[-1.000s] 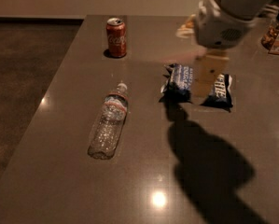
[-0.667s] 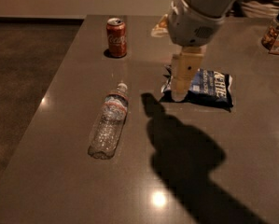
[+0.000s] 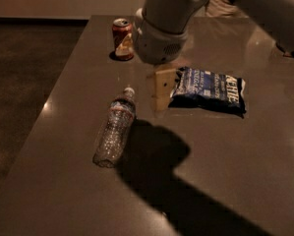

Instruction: Pick water bottle

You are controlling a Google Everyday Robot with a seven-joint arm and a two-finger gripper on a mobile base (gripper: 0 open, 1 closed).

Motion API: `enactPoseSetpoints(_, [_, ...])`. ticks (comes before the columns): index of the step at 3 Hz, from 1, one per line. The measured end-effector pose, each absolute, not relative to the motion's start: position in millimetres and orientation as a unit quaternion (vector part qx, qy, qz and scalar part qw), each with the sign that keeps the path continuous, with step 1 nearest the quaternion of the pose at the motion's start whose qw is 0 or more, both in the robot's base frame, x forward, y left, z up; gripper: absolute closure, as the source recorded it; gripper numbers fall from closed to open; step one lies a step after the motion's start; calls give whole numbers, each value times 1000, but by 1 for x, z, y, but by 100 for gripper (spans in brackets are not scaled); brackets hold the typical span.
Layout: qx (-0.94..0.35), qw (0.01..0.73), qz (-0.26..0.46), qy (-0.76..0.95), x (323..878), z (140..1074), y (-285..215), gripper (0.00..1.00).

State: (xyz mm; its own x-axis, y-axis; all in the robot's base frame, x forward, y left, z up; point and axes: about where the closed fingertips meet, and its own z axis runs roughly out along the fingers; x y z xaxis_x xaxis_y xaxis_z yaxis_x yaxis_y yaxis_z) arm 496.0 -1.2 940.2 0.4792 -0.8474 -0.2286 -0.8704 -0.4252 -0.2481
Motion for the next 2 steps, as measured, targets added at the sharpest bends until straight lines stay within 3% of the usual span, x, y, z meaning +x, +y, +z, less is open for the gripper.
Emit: enactPoseSetpoints(2, [-909,103,6,404,474,891,38,0])
